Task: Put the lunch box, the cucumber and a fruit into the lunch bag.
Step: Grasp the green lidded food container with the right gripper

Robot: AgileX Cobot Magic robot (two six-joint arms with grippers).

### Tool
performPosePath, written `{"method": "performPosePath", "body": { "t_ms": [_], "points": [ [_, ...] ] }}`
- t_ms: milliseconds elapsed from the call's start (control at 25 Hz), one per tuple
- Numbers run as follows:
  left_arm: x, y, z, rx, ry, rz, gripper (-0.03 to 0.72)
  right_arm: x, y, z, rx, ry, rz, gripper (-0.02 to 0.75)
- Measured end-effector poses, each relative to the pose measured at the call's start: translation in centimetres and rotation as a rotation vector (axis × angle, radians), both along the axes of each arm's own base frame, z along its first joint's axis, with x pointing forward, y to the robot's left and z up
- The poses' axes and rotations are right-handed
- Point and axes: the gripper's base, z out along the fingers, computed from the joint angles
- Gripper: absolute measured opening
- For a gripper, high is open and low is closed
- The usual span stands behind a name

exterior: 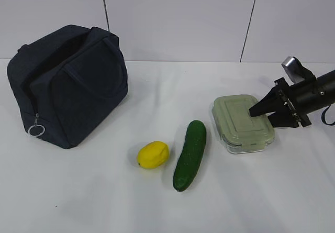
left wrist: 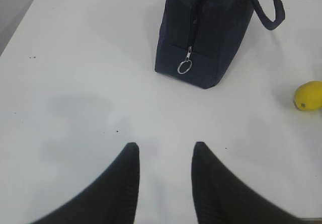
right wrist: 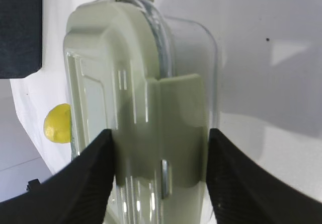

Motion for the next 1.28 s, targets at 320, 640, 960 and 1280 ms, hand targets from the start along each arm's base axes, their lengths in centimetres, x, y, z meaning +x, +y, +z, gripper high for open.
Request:
{"method": "performPosePath", "body": {
  "t_ms": [320, 640, 960, 1280],
  "points": [
    [0.0, 0.0, 0.0, 0.0, 0.0, 0.0, 0.24, 0.15, 0.02, 0.22, 0.014, 0.038, -0.052, 0.438],
    [0.0, 0.0, 0.0, 0.0, 0.0, 0.0, 0.24, 0.43, -0.09, 0.85, 0.009, 0.051, -0.114, 0.434],
    [0.0, 0.0, 0.0, 0.0, 0.0, 0.0, 0.24, 0.62, -0.05, 0.96, 0.026, 0.054, -0.144, 0.433],
    [0.0, 0.0, 0.0, 0.0, 0.0, 0.0, 0.24, 0.68, -0.04, 1.0, 0.032, 0.054, -0.151, 0.417]
  ]
}}
